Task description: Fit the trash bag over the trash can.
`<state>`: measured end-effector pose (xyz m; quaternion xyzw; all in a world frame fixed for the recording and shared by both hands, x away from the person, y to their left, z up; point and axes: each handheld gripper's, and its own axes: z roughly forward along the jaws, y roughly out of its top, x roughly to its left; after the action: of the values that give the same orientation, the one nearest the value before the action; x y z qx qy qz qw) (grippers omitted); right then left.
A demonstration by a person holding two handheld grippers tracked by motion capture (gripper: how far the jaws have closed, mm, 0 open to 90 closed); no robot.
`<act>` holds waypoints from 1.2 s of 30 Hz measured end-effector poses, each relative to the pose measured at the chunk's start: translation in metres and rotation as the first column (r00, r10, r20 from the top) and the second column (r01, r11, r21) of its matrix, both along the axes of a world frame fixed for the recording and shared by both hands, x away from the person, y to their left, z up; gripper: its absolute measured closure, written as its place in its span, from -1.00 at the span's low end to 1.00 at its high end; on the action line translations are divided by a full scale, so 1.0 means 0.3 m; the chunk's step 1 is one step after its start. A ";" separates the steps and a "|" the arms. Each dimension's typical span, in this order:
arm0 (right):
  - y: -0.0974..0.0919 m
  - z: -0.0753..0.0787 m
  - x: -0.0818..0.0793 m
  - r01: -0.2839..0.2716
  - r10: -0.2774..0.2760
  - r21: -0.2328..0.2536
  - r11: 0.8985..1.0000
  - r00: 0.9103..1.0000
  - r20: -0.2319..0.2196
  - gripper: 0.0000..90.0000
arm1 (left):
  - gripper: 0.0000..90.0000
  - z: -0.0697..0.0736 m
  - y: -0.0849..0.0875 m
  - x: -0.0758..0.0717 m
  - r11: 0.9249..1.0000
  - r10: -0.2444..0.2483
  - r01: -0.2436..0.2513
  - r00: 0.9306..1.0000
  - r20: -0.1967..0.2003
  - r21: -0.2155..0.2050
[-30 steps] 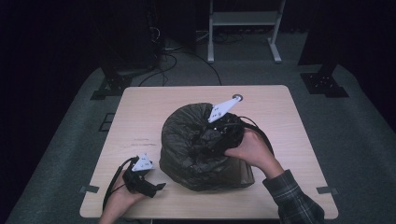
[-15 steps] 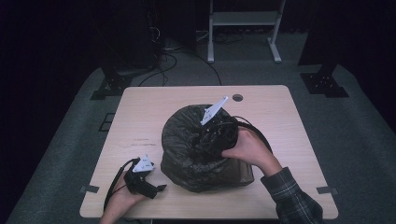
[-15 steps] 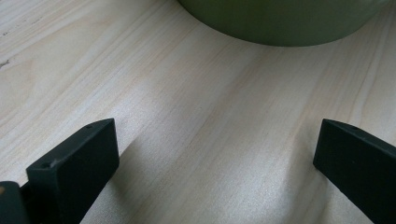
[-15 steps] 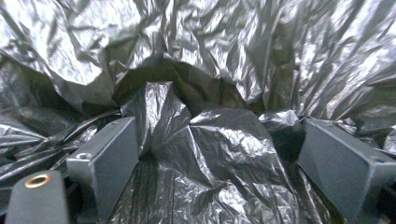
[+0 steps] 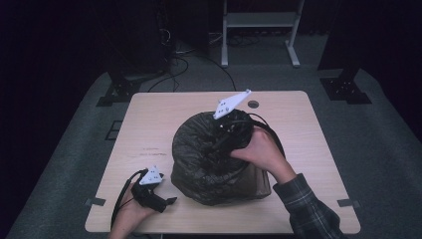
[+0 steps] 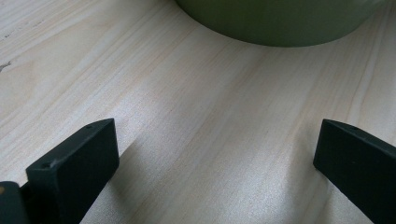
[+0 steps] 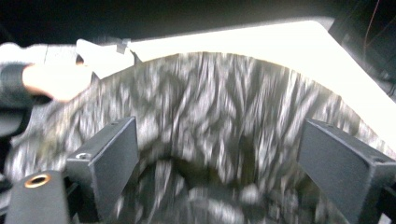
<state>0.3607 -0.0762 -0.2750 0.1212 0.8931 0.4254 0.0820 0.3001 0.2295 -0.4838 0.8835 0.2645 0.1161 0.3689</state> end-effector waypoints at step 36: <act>0.236 -0.093 0.090 -0.022 0.006 -0.192 0.981 0.997 -0.082 -0.74 | -1.00 0.000 0.000 0.001 1.000 -0.002 0.002 1.000 -0.001 0.000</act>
<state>0.3876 -0.0053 -0.3030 0.1234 0.9335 0.3322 0.0541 0.3002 0.2296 -0.4838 0.8837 0.2639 0.1154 0.3689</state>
